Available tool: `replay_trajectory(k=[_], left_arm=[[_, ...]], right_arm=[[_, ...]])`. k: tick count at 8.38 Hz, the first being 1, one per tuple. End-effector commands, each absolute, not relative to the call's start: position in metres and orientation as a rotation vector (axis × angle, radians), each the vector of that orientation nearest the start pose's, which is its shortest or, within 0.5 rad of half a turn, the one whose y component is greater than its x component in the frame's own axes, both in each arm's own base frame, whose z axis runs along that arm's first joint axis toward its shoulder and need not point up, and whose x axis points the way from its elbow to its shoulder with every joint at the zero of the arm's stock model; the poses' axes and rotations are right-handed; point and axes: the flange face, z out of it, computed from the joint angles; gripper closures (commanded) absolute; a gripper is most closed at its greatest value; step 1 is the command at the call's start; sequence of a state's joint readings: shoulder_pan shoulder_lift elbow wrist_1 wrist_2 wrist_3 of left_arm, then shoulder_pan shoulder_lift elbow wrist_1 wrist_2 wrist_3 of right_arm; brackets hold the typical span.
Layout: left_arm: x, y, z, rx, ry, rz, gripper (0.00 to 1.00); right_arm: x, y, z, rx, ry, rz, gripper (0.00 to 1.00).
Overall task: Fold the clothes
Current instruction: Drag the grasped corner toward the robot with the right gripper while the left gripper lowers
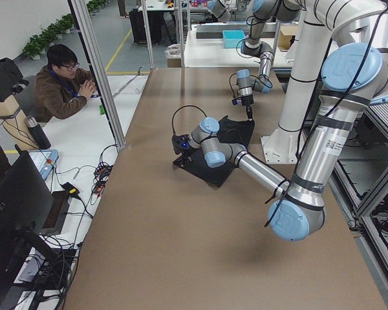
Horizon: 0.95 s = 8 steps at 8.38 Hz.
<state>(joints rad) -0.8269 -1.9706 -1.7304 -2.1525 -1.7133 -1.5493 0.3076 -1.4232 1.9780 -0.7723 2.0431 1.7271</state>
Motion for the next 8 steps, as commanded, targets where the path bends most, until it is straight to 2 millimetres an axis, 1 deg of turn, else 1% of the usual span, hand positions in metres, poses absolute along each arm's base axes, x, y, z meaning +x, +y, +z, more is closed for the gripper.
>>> replay_trajectory(k=[1,2,3,5,6,7,8], left_arm=[[0.338,-0.541,0.292,0.36,1.119,-0.628,0.0],[0.34,-0.538,0.291,0.35,1.124,-0.618,0.0],[0.353,-0.53,0.289,0.34,1.13,-0.601,0.0],[0.36,-0.515,0.283,0.321,1.148,-0.575,0.0],[0.366,-0.494,0.283,0.304,1.161,-0.544,0.0],[0.365,-0.472,0.286,0.286,1.17,-0.53,0.0],[0.366,-0.445,0.302,0.246,1.161,-0.535,0.0]], right_arm=[[-0.452,-0.228,0.296,-0.302,-1.348,0.058,0.05],[-0.434,-0.234,0.313,-0.293,-1.321,0.086,0.05],[-0.415,-0.256,0.322,-0.26,-1.312,0.135,0.05],[-0.396,-0.289,0.328,-0.215,-1.294,0.207,0.05],[-0.389,-0.306,0.325,-0.188,-1.288,0.245,0.05],[-0.378,-0.321,0.324,-0.164,-1.29,0.279,0.06],[-0.365,-0.335,0.323,-0.137,-1.294,0.305,0.05]])
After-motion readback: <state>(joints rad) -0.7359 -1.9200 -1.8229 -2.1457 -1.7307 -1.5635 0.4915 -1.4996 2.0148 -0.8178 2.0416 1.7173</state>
